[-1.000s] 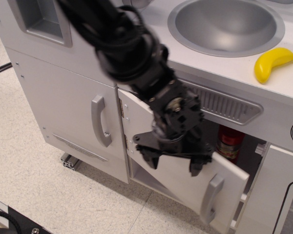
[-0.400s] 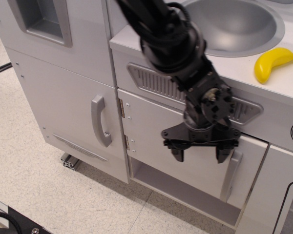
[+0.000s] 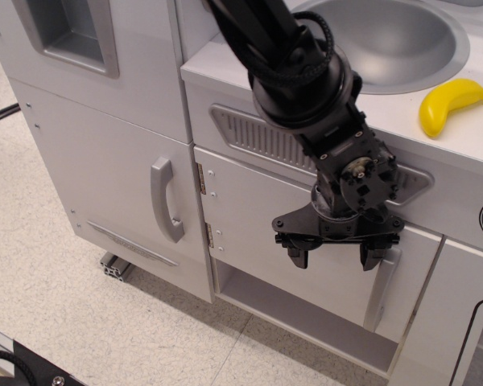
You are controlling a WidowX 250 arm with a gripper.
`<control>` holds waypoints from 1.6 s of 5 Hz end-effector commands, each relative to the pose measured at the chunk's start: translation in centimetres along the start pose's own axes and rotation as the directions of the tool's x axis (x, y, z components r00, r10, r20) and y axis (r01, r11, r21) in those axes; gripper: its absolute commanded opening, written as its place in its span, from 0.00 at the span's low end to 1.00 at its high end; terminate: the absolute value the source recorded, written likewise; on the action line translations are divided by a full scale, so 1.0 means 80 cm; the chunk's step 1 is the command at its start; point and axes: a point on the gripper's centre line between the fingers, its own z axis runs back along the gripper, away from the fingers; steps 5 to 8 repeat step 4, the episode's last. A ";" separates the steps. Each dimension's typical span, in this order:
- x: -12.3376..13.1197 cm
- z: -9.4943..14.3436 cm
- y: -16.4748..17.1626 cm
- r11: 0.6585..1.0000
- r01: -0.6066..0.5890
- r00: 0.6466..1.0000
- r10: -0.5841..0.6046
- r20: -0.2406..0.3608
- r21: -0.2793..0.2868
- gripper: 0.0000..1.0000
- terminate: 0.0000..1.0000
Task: Close cabinet
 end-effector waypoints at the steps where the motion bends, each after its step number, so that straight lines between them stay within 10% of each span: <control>1: 0.009 0.034 0.019 0.997 0.043 0.999 -0.043 0.000 -0.058 1.00 0.00; 3: -0.005 0.048 0.057 0.996 0.081 0.996 -0.082 -0.028 -0.031 1.00 0.00; 4: -0.005 0.048 0.057 0.996 0.081 0.996 -0.082 -0.028 -0.031 1.00 1.00; 8: -0.005 0.048 0.057 0.996 0.081 0.996 -0.082 -0.028 -0.031 1.00 1.00</control>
